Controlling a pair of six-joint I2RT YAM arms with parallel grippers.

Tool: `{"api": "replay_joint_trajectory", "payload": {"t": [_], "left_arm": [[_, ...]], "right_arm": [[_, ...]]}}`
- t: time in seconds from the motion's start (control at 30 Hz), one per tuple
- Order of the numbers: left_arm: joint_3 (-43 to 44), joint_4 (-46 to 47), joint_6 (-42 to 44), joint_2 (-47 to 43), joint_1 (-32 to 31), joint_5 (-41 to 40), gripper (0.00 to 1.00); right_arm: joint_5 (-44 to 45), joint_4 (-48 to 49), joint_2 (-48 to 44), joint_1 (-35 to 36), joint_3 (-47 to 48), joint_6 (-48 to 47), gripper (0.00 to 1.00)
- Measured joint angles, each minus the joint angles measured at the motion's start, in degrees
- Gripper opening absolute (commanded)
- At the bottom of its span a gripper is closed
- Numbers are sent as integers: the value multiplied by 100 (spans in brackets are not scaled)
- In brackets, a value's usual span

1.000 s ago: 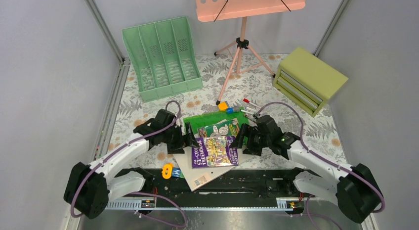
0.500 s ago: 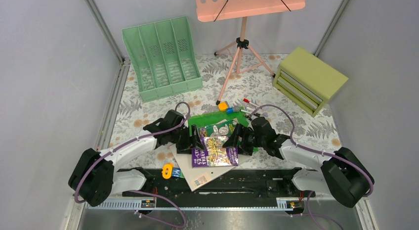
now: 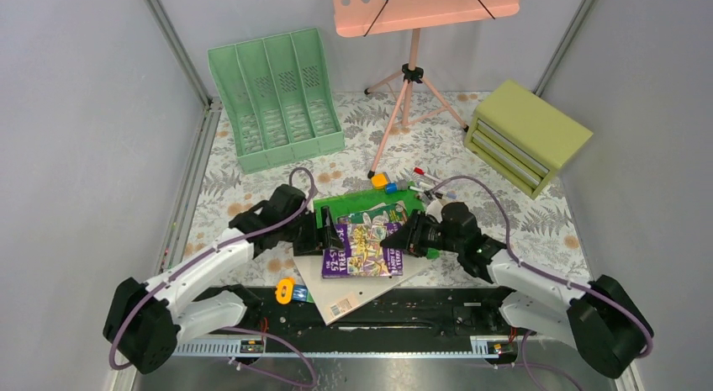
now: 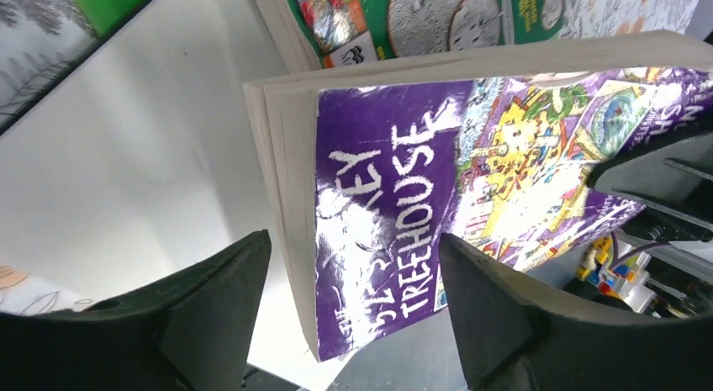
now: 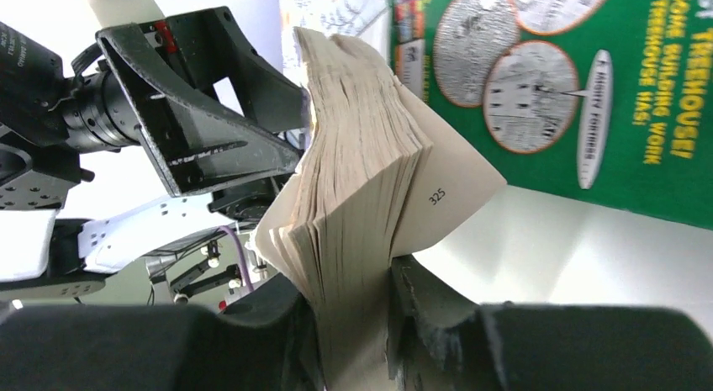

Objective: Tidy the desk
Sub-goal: Pick up the book from the center of the board.

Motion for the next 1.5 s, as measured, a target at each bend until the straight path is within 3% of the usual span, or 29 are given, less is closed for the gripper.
{"api": "replay_joint_trajectory", "payload": {"t": [0.27,0.5,0.77,1.17,1.3,1.5], "left_arm": [[1722,-1506,658,-695,-55,-1816,94],[2105,-1895,881,-1641,-57,-2173,99],[1803,-1480,627,-2070,-55,-1252,99],[85,205,-645,-2251,-55,343,94],[-208,1043,-1080,-2345,-50,756,87],[-367,1805,-1513,-2500,-37,1078,65]], "right_arm": [[461,-2017,-1202,44,1119,-778,0],[1010,-3338,-1989,44,1904,-1285,0],[1067,-3941,-2105,44,2083,-1333,0],[909,-3794,-2173,44,2234,-883,0],[841,-3587,-2173,44,2234,-682,0],[789,-3351,-2173,44,2234,-505,0]]}}
